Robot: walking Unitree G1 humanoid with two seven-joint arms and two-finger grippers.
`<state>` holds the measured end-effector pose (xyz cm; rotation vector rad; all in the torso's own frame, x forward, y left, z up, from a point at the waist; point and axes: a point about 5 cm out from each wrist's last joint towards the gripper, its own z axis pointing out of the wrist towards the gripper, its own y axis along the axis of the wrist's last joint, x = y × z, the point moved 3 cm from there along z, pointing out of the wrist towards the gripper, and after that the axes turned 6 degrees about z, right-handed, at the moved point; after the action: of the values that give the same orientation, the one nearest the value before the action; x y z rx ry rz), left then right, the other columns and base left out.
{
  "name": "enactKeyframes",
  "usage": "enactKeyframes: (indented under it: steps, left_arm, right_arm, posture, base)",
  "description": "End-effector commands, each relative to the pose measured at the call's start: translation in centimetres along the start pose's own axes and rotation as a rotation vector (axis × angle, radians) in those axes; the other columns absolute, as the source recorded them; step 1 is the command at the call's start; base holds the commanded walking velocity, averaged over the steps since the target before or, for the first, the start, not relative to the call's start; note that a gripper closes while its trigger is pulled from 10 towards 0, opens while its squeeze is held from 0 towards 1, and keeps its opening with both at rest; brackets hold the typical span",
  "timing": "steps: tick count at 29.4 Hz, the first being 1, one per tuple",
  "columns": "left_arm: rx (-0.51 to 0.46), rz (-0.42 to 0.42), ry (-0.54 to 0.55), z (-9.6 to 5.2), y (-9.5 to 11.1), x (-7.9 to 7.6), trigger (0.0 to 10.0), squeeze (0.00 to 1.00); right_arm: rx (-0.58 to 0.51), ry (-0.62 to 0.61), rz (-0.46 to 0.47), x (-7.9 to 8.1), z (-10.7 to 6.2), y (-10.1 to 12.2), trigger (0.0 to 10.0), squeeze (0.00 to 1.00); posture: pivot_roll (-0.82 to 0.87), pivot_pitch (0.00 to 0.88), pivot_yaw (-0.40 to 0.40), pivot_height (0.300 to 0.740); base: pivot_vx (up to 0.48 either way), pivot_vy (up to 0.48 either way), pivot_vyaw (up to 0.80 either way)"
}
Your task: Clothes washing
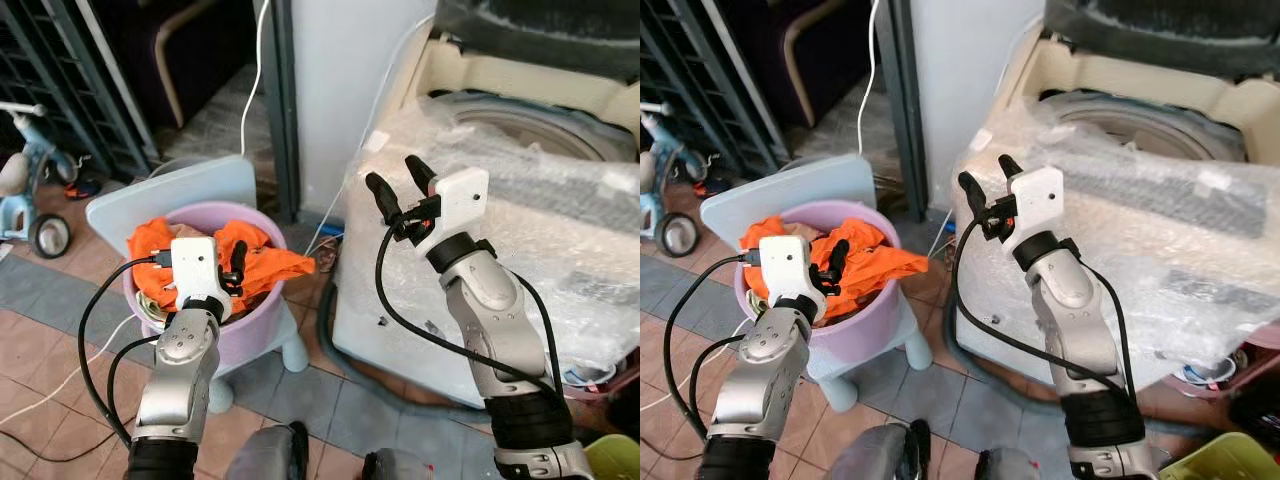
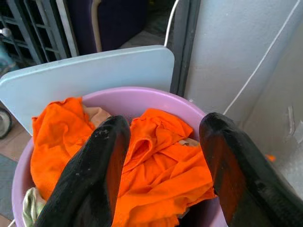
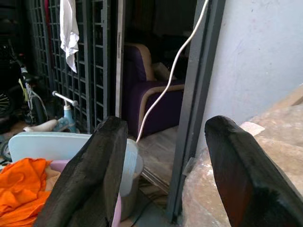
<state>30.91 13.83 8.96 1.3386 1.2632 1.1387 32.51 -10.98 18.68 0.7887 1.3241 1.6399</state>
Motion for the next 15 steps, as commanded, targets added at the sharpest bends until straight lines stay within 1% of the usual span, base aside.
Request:
enactKeyframes:
  steps: [1,2,6,8,11,15]
  left_arm:
    - [0.004,-0.005,-0.015,-0.1,-0.2,-0.3,10.0,0.0]
    - [-0.013,-0.005,-0.027,-0.1,0.1,-0.6,10.0,0.0]
    - [-0.026,-0.008,-0.038,-0.2,0.3,-0.7,10.0,0.0]
    - [-0.034,-0.008,-0.035,-0.2,0.4,-0.7,10.0,0.0]
    - [-0.038,-0.005,-0.022,-0.2,0.4,-0.5,10.0,0.0]
    - [-0.046,-0.004,-0.011,-0.3,0.5,-0.4,10.0,0.0]
  right_arm:
    - [-0.005,-0.001,-0.001,0.3,-0.1,0.3,10.0,0.0]
    - [-0.002,-0.009,0.012,0.3,-0.2,0.3,10.0,0.0]
    - [-0.003,-0.021,0.018,0.3,-0.2,0.3,10.0,0.0]
    - [-0.003,-0.013,0.007,0.5,0.0,0.3,10.0,0.0]
    - [0.003,0.0,0.016,0.8,0.0,0.2,10.0,0.0]
    - [0.009,0.028,0.008,1.4,0.1,0.0,10.0,0.0]
  posture:
    - [-0.07,0.08,0.036,0.74]
    - [-0.07,0.081,0.035,0.74]
    - [-0.07,0.081,0.036,0.74]
    - [-0.06,0.079,0.033,0.74]
    - [-0.06,0.082,0.033,0.74]
    - [-0.06,0.084,0.032,0.74]
  base:
    - [0.0,0.0,0.0]
    - [0.0,0.0,0.0]
    - [0.0,0.0,0.0]
    - [0.0,0.0,0.0]
    - [0.0,0.0,0.0]
    - [0.0,0.0,0.8]
